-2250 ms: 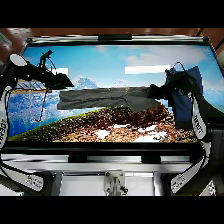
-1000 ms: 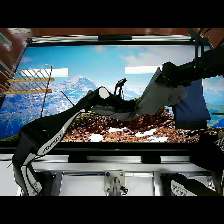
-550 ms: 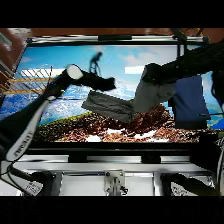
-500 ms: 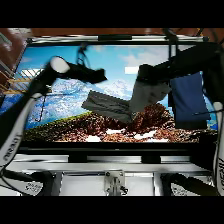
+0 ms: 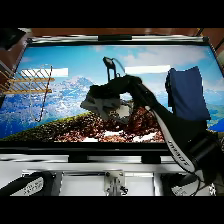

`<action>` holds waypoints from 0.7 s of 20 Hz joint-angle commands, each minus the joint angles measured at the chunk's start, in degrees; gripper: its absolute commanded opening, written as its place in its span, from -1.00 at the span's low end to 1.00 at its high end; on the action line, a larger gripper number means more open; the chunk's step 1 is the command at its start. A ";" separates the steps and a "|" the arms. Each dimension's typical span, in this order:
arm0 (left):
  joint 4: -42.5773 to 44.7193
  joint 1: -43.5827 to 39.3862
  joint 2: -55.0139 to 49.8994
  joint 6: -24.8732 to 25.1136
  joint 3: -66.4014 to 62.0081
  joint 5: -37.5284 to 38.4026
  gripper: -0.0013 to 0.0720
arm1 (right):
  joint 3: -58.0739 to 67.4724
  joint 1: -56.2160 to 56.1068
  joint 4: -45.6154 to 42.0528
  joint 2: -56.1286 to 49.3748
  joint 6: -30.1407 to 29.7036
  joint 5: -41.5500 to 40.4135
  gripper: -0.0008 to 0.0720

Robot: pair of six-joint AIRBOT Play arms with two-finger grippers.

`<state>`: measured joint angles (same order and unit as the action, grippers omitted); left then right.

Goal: Fold the shirts.

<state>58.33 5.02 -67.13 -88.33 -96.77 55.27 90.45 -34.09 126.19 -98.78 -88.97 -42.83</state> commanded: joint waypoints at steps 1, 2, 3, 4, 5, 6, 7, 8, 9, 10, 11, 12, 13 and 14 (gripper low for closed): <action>0.39 1.88 3.74 0.63 0.00 5.09 -0.87 | 0.07 -1.97 1.01 -4.94 4.37 7.28 0.86; 0.42 1.33 3.63 0.87 0.09 6.19 -0.87 | 0.07 -0.61 0.83 -4.28 4.33 4.98 0.86; 0.42 0.92 3.50 0.90 0.37 6.47 -0.87 | 0.07 1.29 -0.11 -3.17 4.35 1.09 0.86; 0.39 0.50 3.37 1.73 0.90 6.38 -0.87 | 0.07 3.37 -1.64 -1.77 4.33 -3.58 0.86; 0.39 0.20 3.21 2.16 1.36 6.32 -0.87 | 0.07 5.86 -4.57 0.02 4.33 -9.27 0.86; 0.39 0.02 2.99 2.14 1.84 6.23 -0.87 | 0.04 8.24 -8.52 1.79 4.33 -14.67 0.86; 0.39 -0.04 2.82 2.16 2.21 6.23 -0.87 | 0.04 11.08 -13.35 3.54 4.37 -20.46 0.86; 0.39 -0.04 2.58 2.16 2.43 6.25 -0.87 | -0.02 13.94 -16.79 4.76 4.35 -25.88 0.86; 0.39 -0.04 2.38 2.19 2.54 6.25 -0.87 | -0.70 17.20 -18.51 5.60 4.35 -31.36 0.86; 0.39 -0.04 2.27 2.45 2.54 6.25 -0.87 | -2.97 20.31 -18.58 6.27 4.31 -34.93 0.86; 0.39 -0.04 2.27 3.06 2.54 6.25 -0.87 | -6.43 22.56 -17.68 6.82 4.31 -35.87 0.86; 0.39 -0.04 2.29 3.19 2.54 6.25 -0.87 | -10.97 24.15 -14.88 7.13 4.31 -34.80 0.86; 0.39 -0.04 2.29 3.19 2.54 6.25 -0.87 | -15.19 24.83 -10.78 7.08 4.22 -31.76 0.86; 0.37 -0.04 2.29 3.19 2.54 6.25 -0.87 | -19.54 24.72 -5.81 7.04 2.91 -26.40 0.86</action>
<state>58.74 5.02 -64.75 -85.62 -94.37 61.45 79.94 -12.91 113.60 -92.71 -84.79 -71.05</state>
